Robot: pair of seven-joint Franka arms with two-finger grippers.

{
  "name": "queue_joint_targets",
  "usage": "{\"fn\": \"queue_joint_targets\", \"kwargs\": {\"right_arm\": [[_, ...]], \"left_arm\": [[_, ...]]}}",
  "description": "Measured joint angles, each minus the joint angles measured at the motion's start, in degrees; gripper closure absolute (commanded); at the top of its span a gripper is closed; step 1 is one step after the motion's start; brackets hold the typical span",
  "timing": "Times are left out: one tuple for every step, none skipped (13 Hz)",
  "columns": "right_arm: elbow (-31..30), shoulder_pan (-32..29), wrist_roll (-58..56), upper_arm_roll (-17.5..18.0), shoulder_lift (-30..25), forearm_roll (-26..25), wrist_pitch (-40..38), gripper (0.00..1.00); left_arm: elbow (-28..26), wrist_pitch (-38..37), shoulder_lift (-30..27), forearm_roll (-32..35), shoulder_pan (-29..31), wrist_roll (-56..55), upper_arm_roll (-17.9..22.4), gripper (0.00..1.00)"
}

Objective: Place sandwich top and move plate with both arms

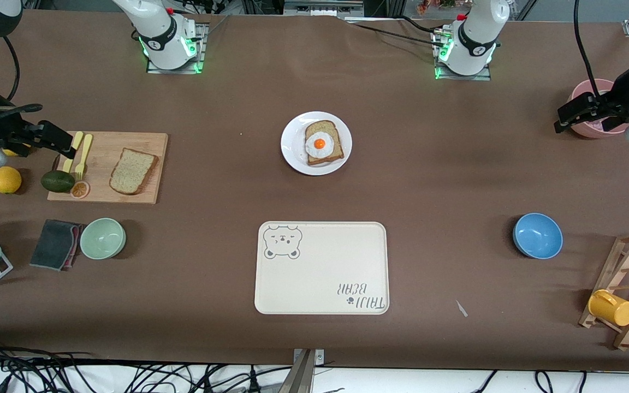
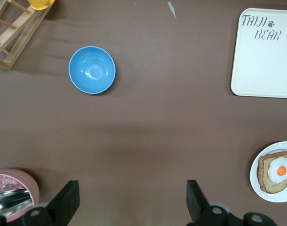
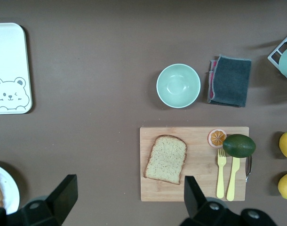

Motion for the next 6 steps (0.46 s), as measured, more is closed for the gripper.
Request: {"fn": "queue_joint_targets", "kwargs": {"right_arm": [[0.07, 0.0, 0.0, 0.0, 0.15, 0.0, -0.03, 0.0], [0.1, 0.0, 0.0, 0.0, 0.3, 0.0, -0.04, 0.0], [0.11, 0.0, 0.0, 0.0, 0.39, 0.0, -0.04, 0.0], [0.12, 0.0, 0.0, 0.0, 0.42, 0.0, -0.04, 0.0], [0.13, 0.0, 0.01, 0.0, 0.42, 0.0, -0.04, 0.0], [0.15, 0.0, 0.01, 0.0, 0.42, 0.0, -0.04, 0.0]], "left_arm": [[0.0, -0.11, 0.0, 0.0, 0.0, 0.0, 0.0, 0.0], [0.0, -0.21, 0.0, 0.0, 0.0, 0.0, 0.0, 0.0], [0.0, -0.26, 0.0, 0.0, 0.02, 0.0, 0.0, 0.0], [0.0, -0.36, 0.0, 0.0, 0.04, 0.0, 0.02, 0.0], [0.0, -0.55, 0.0, 0.0, 0.05, 0.0, 0.01, 0.0], [0.0, -0.72, 0.01, 0.0, 0.05, 0.0, 0.01, 0.0]]}}
